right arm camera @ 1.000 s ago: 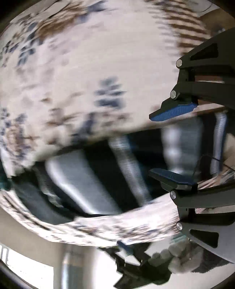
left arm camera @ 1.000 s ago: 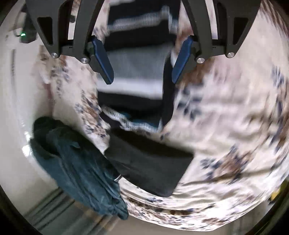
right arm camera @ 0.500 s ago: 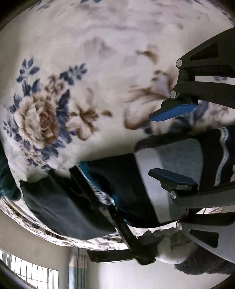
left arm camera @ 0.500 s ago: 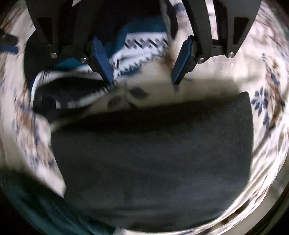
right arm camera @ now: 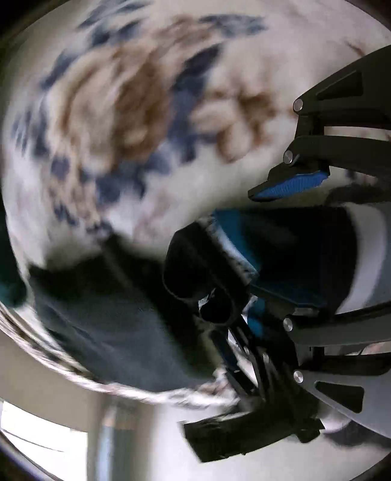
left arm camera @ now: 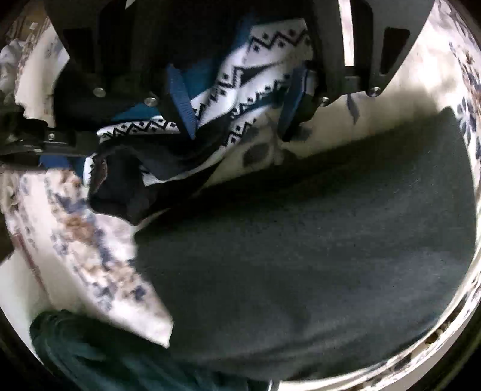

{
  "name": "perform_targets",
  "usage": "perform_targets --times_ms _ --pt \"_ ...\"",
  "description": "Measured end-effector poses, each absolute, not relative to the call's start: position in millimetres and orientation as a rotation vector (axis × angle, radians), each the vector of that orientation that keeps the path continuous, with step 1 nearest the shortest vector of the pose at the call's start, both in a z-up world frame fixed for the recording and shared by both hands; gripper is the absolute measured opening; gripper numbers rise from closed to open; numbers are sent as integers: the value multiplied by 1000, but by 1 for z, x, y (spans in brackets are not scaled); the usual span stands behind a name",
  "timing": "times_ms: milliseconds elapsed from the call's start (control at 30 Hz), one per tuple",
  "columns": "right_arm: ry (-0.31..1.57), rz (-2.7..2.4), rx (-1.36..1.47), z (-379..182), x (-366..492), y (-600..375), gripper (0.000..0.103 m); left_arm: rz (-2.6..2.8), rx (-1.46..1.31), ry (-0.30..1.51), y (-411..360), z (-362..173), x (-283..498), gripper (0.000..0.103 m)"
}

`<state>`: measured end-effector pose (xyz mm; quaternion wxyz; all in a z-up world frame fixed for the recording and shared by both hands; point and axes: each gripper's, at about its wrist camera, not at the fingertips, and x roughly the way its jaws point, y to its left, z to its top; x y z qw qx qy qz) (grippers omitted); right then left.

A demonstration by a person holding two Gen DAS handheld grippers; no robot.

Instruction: Fold small clothes

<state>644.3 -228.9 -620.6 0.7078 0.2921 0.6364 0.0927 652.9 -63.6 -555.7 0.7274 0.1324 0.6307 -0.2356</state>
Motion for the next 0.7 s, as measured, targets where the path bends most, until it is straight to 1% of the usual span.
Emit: perform_targets --times_ms 33,100,167,200,300,433,533,600,700 --pt "1421 167 556 -621 657 -221 56 -508 275 1392 -62 -555 657 56" --pt "1395 99 475 -622 679 -217 56 -489 214 1383 -56 -547 666 56" --pt "1391 41 461 -625 696 -220 54 -464 143 1375 -43 -536 672 56" --pt "1397 20 468 -627 702 -222 53 -452 115 1376 -36 -533 674 54" --pt "1383 -11 532 -611 710 -231 53 -432 36 1369 -14 -518 671 54" --pt "1364 56 593 -574 680 -233 54 -427 -46 1302 22 -482 656 54" --pt "1392 85 604 -566 650 -228 54 -402 -169 1290 61 -461 631 54" --pt "1415 90 620 -567 628 -223 54 -392 -284 1320 82 -463 610 54" --pt "1441 81 645 -573 585 -219 54 -396 -326 1392 64 -487 600 54"
